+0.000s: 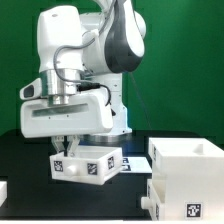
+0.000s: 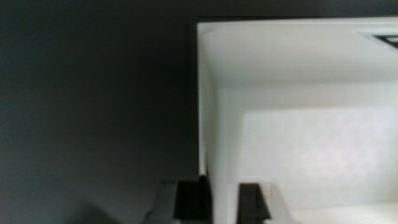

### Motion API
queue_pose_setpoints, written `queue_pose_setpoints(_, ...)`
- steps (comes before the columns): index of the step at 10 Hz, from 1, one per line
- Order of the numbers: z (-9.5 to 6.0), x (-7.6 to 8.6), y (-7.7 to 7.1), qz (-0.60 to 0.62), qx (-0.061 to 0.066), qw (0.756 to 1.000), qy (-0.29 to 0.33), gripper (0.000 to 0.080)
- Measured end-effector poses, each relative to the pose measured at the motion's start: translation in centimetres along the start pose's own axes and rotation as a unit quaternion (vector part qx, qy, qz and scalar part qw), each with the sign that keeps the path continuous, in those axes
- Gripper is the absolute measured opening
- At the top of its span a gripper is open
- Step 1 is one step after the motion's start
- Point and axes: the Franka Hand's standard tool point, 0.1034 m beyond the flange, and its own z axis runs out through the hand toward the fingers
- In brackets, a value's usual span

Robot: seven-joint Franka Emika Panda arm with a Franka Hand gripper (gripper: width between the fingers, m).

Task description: Assemble drawer

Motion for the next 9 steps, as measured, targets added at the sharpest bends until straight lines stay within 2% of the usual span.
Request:
queue_pose_setpoints(1, 0.6, -0.1, 0.0, 0.103, -0.002, 0.995, 0.001, 0.0036)
queue_pose_setpoints(2, 1.5, -0.4, 0.2, 0.148, -0.007, 0.989, 0.002, 0.0036)
queue_pose_setpoints(3, 2.2, 0.2, 0.8, 0.172, -0.008, 0.985, 0.001, 0.0036)
queue_pose_setpoints(7, 2.0, -0.2, 0.7, 0.274, -0.004, 0.962, 0.0, 0.0036)
queue_pose_setpoints(8, 2.2, -0.4, 0.4, 0.348, -0.003, 0.937, -0.02, 0.0036)
queue_pose_setpoints(9, 2.7, 0.3, 0.2, 0.38, -0.001, 0.925, -0.024, 0.0036)
